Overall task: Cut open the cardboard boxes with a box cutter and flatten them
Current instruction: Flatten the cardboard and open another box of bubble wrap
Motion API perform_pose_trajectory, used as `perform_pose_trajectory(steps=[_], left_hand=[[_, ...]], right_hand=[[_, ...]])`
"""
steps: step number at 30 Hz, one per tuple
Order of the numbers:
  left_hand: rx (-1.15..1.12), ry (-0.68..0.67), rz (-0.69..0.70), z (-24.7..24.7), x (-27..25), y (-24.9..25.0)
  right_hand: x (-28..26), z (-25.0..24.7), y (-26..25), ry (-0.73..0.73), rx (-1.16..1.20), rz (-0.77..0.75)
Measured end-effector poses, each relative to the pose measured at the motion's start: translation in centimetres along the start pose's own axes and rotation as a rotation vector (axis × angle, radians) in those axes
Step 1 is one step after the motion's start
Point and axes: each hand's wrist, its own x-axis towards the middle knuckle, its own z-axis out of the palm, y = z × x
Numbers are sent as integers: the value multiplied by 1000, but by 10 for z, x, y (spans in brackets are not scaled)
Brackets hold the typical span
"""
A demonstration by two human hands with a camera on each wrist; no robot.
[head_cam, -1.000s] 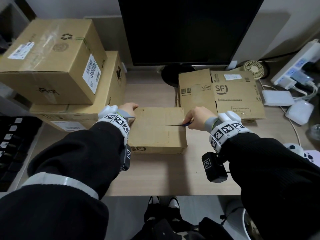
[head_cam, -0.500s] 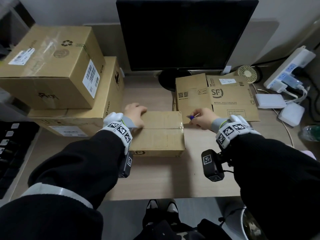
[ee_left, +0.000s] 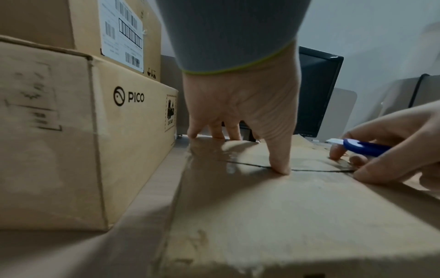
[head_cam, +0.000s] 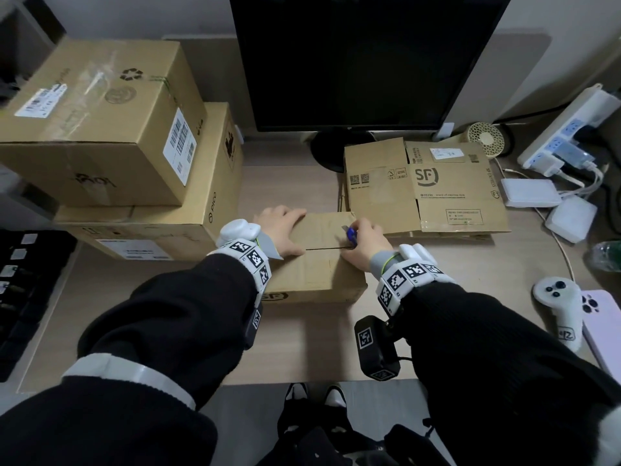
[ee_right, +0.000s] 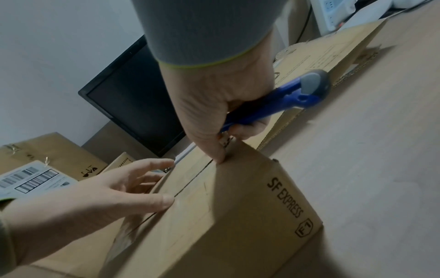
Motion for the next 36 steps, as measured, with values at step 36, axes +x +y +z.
perform_pose_trajectory(steps=[36], left_hand=[[-95,117,-219,16,-2,-6]], right_hand=[[-5,-6,23,-27,77,92]])
